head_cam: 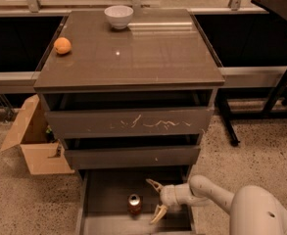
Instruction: Pick coke can from bottom drawer and place on counter
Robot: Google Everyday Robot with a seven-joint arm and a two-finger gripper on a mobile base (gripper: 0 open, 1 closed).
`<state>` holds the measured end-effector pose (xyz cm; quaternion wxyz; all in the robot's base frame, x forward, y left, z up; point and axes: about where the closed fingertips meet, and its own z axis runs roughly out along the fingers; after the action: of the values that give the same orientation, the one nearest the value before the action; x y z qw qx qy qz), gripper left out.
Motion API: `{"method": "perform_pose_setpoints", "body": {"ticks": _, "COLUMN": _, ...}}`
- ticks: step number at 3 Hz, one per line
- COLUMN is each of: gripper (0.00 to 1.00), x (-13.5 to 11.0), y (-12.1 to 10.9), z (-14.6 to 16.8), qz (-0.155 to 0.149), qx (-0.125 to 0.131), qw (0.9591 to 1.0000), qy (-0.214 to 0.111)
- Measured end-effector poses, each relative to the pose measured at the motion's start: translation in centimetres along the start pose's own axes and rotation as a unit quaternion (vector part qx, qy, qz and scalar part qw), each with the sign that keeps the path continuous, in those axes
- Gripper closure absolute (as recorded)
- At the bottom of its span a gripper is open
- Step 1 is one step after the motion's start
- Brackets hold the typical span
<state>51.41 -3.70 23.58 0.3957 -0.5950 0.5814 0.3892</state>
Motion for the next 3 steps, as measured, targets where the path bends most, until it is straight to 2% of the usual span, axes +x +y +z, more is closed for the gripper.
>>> {"method": "perform_pose_setpoints", "body": {"ticks": 2, "gripper": 0.0, "x": 2.5, "y": -1.4, "z": 2.4, "qz": 0.027, "qx": 0.009, "qw": 0.9996, "qy": -0.008}}
{"method": "perform_pose_setpoints", "body": {"ticks": 3, "gripper": 0.0, "x": 3.3, "y": -2.2, "z": 4.9, "qz": 0.036, "qx": 0.016, "qw": 0.999, "qy": -0.021}}
